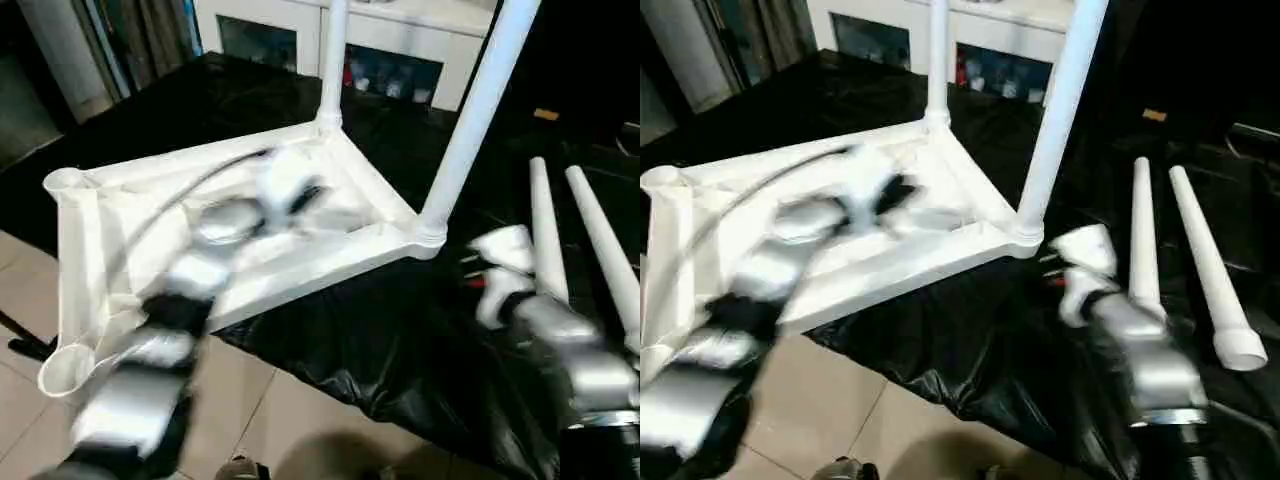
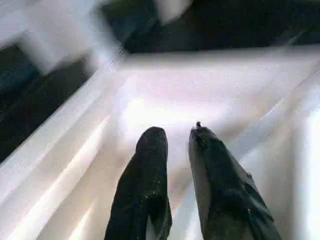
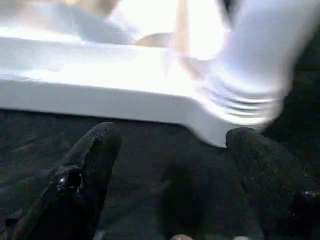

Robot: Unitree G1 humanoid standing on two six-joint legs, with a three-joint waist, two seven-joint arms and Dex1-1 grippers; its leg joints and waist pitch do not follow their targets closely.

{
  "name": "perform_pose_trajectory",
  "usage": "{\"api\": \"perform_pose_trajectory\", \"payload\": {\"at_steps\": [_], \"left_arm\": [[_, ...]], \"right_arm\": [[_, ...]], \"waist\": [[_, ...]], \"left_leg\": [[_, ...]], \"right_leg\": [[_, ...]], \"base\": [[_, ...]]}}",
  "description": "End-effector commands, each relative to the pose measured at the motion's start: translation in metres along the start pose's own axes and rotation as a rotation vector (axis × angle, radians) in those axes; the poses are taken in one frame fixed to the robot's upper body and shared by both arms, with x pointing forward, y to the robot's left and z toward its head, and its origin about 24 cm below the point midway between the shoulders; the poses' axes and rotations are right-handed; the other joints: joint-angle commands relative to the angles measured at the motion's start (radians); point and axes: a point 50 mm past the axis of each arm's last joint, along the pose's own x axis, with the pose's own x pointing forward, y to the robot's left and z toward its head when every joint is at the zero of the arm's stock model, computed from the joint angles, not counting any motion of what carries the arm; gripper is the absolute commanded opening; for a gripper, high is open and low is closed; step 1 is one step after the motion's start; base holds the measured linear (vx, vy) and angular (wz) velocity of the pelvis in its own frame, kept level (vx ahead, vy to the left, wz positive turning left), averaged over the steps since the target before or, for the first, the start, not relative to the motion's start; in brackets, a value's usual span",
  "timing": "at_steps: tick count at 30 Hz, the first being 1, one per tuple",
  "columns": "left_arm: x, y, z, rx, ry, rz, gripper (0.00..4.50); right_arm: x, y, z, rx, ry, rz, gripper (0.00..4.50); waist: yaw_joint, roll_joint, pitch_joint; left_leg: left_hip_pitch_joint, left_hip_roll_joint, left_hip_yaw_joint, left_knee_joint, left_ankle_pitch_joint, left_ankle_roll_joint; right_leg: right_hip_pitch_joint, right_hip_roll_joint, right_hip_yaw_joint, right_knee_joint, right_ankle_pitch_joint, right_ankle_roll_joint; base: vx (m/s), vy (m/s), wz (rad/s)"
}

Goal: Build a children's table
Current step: Rotate leg to tighten, then rotate table base

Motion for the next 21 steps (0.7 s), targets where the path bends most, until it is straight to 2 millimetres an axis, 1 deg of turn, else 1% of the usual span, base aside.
{"api": "perform_pose_trajectory", "payload": {"at_steps": [1, 2, 3, 4, 5, 6, 7, 8, 9, 10, 11, 12, 14, 15, 16, 19, 21], "left_arm": [[-0.018, 0.012, -0.008, 0.043, 0.092, 0.078, 0.90], [-0.027, 0.016, -0.014, 0.050, 0.135, 0.107, 0.90], [-0.037, 0.020, -0.019, 0.054, 0.179, 0.142, 0.95], [-0.041, 0.021, -0.020, 0.058, 0.198, 0.157, 0.97], [-0.041, 0.021, -0.020, 0.058, 0.198, 0.157, 0.97], [-0.059, 0.031, -0.028, 0.155, 0.301, 0.236, 0.97], [-0.063, 0.034, -0.029, 0.172, 0.322, 0.264, 0.97], [-0.066, 0.036, -0.030, 0.185, 0.337, 0.286, 0.97], [-0.071, 0.039, -0.030, 0.198, 0.361, 0.321, 0.97], [-0.071, 0.040, -0.031, 0.199, 0.367, 0.329, 0.97], [-0.073, 0.042, -0.034, 0.192, 0.385, 0.346, 0.97], [-0.073, 0.041, -0.039, 0.171, 0.404, 0.345, 0.97], [-0.073, 0.041, -0.044, 0.162, 0.423, 0.339, 0.97], [-0.072, 0.040, -0.049, 0.152, 0.443, 0.331, 0.97], [-0.069, 0.038, -0.052, 0.124, 0.447, 0.312, 0.97], [-0.064, 0.030, -0.062, 0.049, 0.463, 0.246, 0.97], [-0.063, 0.024, -0.066, 0.026, 0.490, 0.192, 0.97]], "right_arm": [[0.000, 0.002, -0.002, -0.012, 0.034, -0.002, 3.90], [0.002, 0.003, -0.003, -0.013, 0.044, -0.005, 3.90], [0.003, 0.003, -0.003, -0.011, 0.054, -0.011, 3.72], [0.004, 0.004, -0.003, -0.009, 0.057, -0.013, 3.61], [0.004, 0.004, -0.003, -0.009, 0.057, -0.013, 3.53], [0.009, 0.006, -0.001, -0.004, 0.061, -0.014, 3.53], [0.010, 0.006, 0.000, -0.004, 0.062, -0.013, 3.53], [0.012, 0.007, 0.000, -0.003, 0.062, -0.013, 3.53], [0.014, 0.008, 0.001, -0.003, 0.064, -0.013, 3.53], [0.014, 0.008, 0.001, -0.004, 0.065, -0.014, 3.53], [0.017, 0.009, 0.001, -0.008, 0.069, -0.016, 3.53], [0.019, 0.011, 0.001, -0.013, 0.076, -0.016, 3.53], [0.021, 0.011, 0.000, -0.021, 0.085, -0.017, 3.53], [0.023, 0.011, -0.002, -0.032, 0.102, -0.025, 3.53], [0.024, 0.010, -0.004, -0.032, 0.112, -0.030, 3.53], [0.026, 0.008, -0.008, -0.026, 0.138, -0.051, 3.53], [0.030, 0.005, -0.011, -0.008, 0.154, -0.082, 3.26]], "waist": [[-0.002, -0.023, -0.080], [-0.001, -0.015, -0.082], [0.000, -0.011, -0.083], [0.001, -0.010, -0.082], [0.006, -0.010, -0.079], [0.012, -0.015, -0.077], [0.009, -0.016, -0.077], [0.007, -0.015, -0.074], [0.007, -0.014, -0.074], [0.006, -0.015, -0.073], [0.008, -0.016, -0.072], [0.008, -0.019, -0.073], [0.009, -0.018, -0.075], [0.009, -0.016, -0.076], [0.008, -0.018, -0.079], [0.009, -0.019, -0.081], [0.008, -0.021, -0.083]], "left_leg": [[0.018, 0.060, -0.024, -0.065, -0.098, 0.070], [0.020, 0.062, -0.026, -0.065, -0.089, 0.065], [0.023, 0.063, -0.025, -0.064, -0.083, 0.059], [0.025, 0.064, -0.025, -0.065, -0.080, 0.056], [0.028, 0.061, -0.022, -0.065, -0.090, 0.053], [0.036, 0.061, -0.019, -0.066, -0.123, 0.045], [0.031, 0.063, -0.023, -0.068, -0.123, 0.043], [0.023, 0.062, -0.025, -0.073, -0.130, 0.036], [0.029, 0.060, -0.026, -0.072, -0.153, 0.022], [0.029, 0.059, -0.026, -0.074, -0.163, 0.017], [0.031, 0.058, -0.026, -0.075, -0.186, 0.005], [0.032, 0.056, -0.025, -0.074, -0.199, -0.005], [0.028, 0.055, -0.027, -0.075, -0.196, -0.011], [0.027, 0.054, -0.028, -0.075, -0.191, -0.014], [0.024, 0.052, -0.029, -0.074, -0.178, -0.014], [0.022, 0.050, -0.028, -0.072, -0.166, -0.013], [0.021, 0.051, -0.028, -0.071, -0.148, -0.008]], "right_leg": [[0.045, -0.060, 0.047, -0.063, -0.136, -0.197], [0.046, -0.064, 0.049, -0.058, -0.121, -0.202], [0.044, -0.063, 0.050, -0.058, -0.100, -0.207], [0.042, -0.062, 0.050, -0.057, -0.088, -0.212], [0.036, -0.057, 0.050, -0.061, -0.087, -0.214], [0.030, -0.058, 0.052, -0.065, -0.099, -0.216], [0.036, -0.061, 0.053, -0.061, -0.096, -0.215], [0.040, -0.060, 0.051, -0.062, -0.115, -0.203], [0.037, -0.060, 0.052, -0.064, -0.136, -0.195], [0.036, -0.059, 0.052, -0.066, -0.146, -0.194], [0.033, -0.059, 0.052, -0.070, -0.170, -0.189], [0.033, -0.061, 0.053, -0.069, -0.183, -0.186], [0.035, -0.061, 0.053, -0.070, -0.182, -0.178], [0.034, -0.058, 0.053, -0.069, -0.166, -0.177], [0.039, -0.059, 0.052, -0.066, -0.148, -0.175], [0.040, -0.061, 0.053, -0.065, -0.129, -0.183], [0.042, -0.061, 0.052, -0.062, -0.105, -0.192]], "base": [[0.000, 0.000, 0.00], [0.000, 0.000, 0.00], [0.000, 0.000, 0.00], [0.000, 0.000, 0.00], [0.000, 0.000, 0.00], [0.000, 0.000, 0.00], [0.000, 0.000, 0.00], [0.000, 0.000, 0.00], [0.000, 0.000, 0.00], [0.000, 0.000, 0.00], [0.000, 0.000, 0.00], [0.000, 0.000, 0.00], [0.000, 0.000, 0.00], [0.000, 0.000, 0.00], [0.000, 0.000, 0.00], [0.000, 0.000, 0.00], [0.000, 0.000, 0.00]]}}
